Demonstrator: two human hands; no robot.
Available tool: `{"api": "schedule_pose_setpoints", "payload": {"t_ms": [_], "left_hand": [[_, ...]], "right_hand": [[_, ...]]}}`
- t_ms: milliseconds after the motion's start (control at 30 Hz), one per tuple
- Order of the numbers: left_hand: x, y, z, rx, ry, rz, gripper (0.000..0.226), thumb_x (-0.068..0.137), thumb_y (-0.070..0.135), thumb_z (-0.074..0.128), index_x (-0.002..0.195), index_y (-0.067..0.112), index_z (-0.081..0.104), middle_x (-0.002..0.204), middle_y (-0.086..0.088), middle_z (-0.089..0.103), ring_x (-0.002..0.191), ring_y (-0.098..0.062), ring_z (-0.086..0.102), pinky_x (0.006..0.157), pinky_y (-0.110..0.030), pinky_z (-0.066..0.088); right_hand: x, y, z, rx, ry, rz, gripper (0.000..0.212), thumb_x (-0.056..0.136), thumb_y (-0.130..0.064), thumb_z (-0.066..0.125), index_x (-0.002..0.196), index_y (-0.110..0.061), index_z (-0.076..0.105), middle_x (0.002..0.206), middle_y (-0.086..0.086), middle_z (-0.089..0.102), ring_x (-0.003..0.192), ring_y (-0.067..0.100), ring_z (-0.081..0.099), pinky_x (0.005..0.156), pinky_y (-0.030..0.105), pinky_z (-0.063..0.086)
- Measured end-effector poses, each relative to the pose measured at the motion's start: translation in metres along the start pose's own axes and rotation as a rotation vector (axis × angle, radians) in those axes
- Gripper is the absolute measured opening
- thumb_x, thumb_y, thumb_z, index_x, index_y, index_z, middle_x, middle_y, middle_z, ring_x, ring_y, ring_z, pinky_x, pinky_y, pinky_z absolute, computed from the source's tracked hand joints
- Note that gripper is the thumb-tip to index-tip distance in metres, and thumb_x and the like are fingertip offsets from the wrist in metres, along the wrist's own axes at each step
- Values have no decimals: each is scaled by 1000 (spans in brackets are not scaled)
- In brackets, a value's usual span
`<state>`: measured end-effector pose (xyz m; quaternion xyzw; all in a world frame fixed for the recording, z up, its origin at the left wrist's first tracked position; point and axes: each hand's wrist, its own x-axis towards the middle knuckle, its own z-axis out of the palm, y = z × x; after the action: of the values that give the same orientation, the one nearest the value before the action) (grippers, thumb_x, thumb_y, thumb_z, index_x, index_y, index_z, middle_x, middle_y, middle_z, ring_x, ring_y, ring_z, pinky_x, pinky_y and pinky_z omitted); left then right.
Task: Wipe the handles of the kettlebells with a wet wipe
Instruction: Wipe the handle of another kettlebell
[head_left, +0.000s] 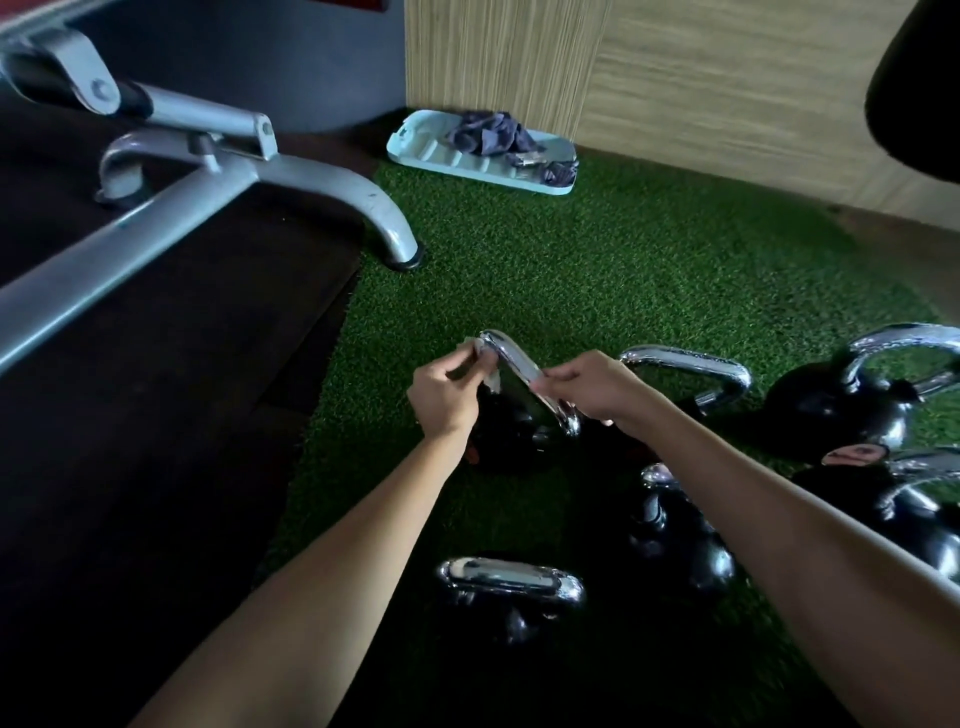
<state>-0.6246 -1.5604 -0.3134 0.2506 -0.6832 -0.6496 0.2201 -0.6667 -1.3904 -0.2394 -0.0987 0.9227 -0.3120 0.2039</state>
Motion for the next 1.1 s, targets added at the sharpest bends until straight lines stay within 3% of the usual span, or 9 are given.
{"api": "schedule_pose_setpoints", "payload": {"t_ms": [133, 233, 367, 433, 467, 533, 767, 900, 1100], "left_hand": [[12, 4, -6, -100, -12, 21, 44, 75, 26, 91, 113, 9, 77, 106, -5, 78, 96, -3, 73, 92, -15, 53], [9, 5, -10, -69, -69, 26, 46, 72, 32, 92, 111, 12, 78, 102, -1, 79, 93, -2, 74, 92, -21, 56], [-25, 3, -2, 56, -116, 138, 38, 74, 29, 90, 108, 16, 79, 104, 5, 77, 86, 20, 64, 87, -5, 49], [-34, 3, 0, 65, -100, 129, 38, 74, 28, 90, 108, 17, 79, 106, 5, 77, 80, 29, 58, 84, 1, 44], [-36, 4, 0, 57, -84, 102, 39, 73, 29, 91, 109, 17, 79, 106, 6, 77, 78, 29, 57, 85, -1, 45], [-38, 6, 0, 32, -69, 52, 41, 72, 30, 91, 109, 18, 79, 105, 9, 76, 78, 27, 59, 88, -5, 49], [-65, 5, 12, 136, -129, 109, 40, 67, 20, 95, 104, 13, 80, 97, 5, 79, 76, 16, 66, 86, -13, 55], [-70, 6, 13, 107, -139, 49, 39, 66, 16, 95, 102, 13, 81, 93, 12, 77, 77, 15, 67, 78, -2, 48], [-74, -5, 23, 234, -196, -91, 33, 62, 10, 96, 92, 14, 83, 69, 15, 71, 64, 10, 64, 64, 0, 44]], "right_hand": [[9, -12, -2, 45, -23, 12, 34, 89, -47, 73, 118, -29, 75, 115, 1, 75, 101, 20, 69, 79, 28, 47], [14, -11, -3, 63, -53, 27, 36, 90, -47, 72, 121, -28, 73, 126, 9, 71, 109, 27, 65, 83, 29, 38], [13, -14, -7, 36, -131, 50, 40, 95, -47, 63, 128, -25, 69, 144, 15, 57, 131, 37, 53, 95, 38, 38], [14, -15, -12, -5, -166, 76, 42, 99, -48, 56, 130, -23, 67, 139, 18, 59, 106, 33, 64, 92, 40, 50], [14, -15, -14, -23, -188, 85, 42, 102, -46, 52, 131, -20, 66, 131, 17, 63, 84, 24, 62, 75, 32, 52], [15, -15, -18, -60, -220, 91, 40, 106, -40, 46, 134, -16, 62, 117, 9, 65, 67, 13, 44, 57, 24, 39], [18, -16, -22, -80, -207, 76, 40, 106, -39, 48, 134, -14, 63, 116, 8, 66, 62, 12, 40, 56, 25, 36], [17, -18, -22, -55, -203, 71, 43, 104, -41, 50, 135, -15, 62, 127, 14, 65, 99, 30, 62, 62, 27, 37], [19, -15, -22, -38, -185, 73, 45, 102, -44, 52, 138, -18, 59, 111, 8, 67, 70, 15, 44, 61, 27, 36]]}}
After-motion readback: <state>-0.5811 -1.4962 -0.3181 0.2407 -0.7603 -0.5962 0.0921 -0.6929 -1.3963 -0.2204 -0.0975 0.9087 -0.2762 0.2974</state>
